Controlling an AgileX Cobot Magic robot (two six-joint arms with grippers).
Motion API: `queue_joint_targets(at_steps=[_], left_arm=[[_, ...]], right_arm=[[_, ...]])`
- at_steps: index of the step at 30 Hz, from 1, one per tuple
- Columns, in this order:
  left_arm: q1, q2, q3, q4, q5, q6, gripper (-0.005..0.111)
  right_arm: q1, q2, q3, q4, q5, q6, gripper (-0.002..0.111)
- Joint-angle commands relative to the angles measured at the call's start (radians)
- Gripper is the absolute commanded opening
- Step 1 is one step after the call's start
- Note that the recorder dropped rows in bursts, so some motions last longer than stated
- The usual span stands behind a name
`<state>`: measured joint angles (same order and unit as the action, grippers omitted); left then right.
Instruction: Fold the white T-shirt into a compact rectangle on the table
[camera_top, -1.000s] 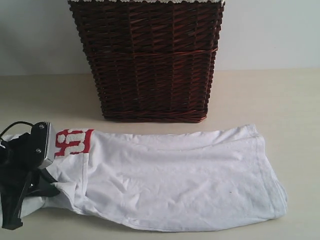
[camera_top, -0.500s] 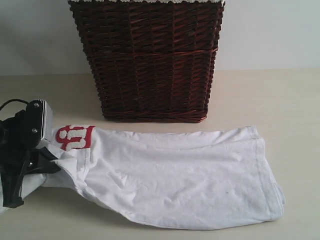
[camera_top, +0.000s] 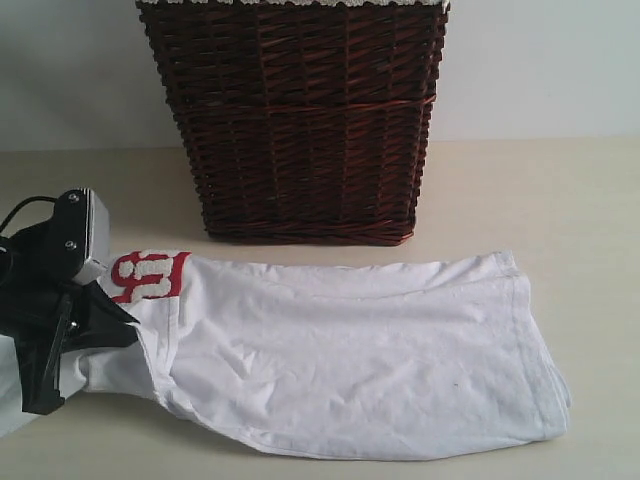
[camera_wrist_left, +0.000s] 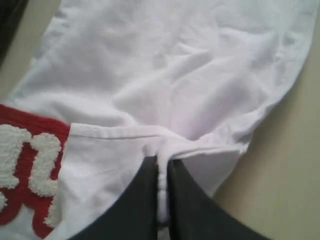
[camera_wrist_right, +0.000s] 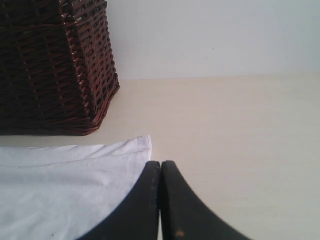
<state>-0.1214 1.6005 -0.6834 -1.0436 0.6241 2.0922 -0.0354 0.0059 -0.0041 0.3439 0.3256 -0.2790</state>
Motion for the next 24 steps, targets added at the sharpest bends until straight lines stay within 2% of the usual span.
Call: queue_joint_targets(at_steps=[1,3,11,18,20,24], left_arm=[[-0.008,0.007,-0.012,-0.027,-0.017,0.007,0.0],[-0.008,0.045,-0.047,-0.042,-0.022,0.007,0.004],[-0.008,0.16,-0.187,-0.198,-0.026,0.007,0.032],[-0.008,0.213,-0.185,-0.186,-0.003,0.001,0.063],[-0.008,0.213,-0.166,-0.186,0.015,-0.002,0.067],[-0.008,0.213,-0.155,-0.223,0.004,-0.002,0.066]], right_arm=[[0.001,-0.006,0.004,0.001,-0.004,-0.005,0.0],[0.001,-0.006,0.004,0.001,-0.004,-0.005,0.0],[0.001,-0.006,0.004,0.001,-0.004,-0.005,0.0],[0.001,-0.006,0.004,0.001,-0.004,-0.005,0.0],[0.001,-0.006,0.004,0.001,-0.004,-0.005,0.0],[0.001,-0.006,0.004,0.001,-0.004,-0.005,0.0]])
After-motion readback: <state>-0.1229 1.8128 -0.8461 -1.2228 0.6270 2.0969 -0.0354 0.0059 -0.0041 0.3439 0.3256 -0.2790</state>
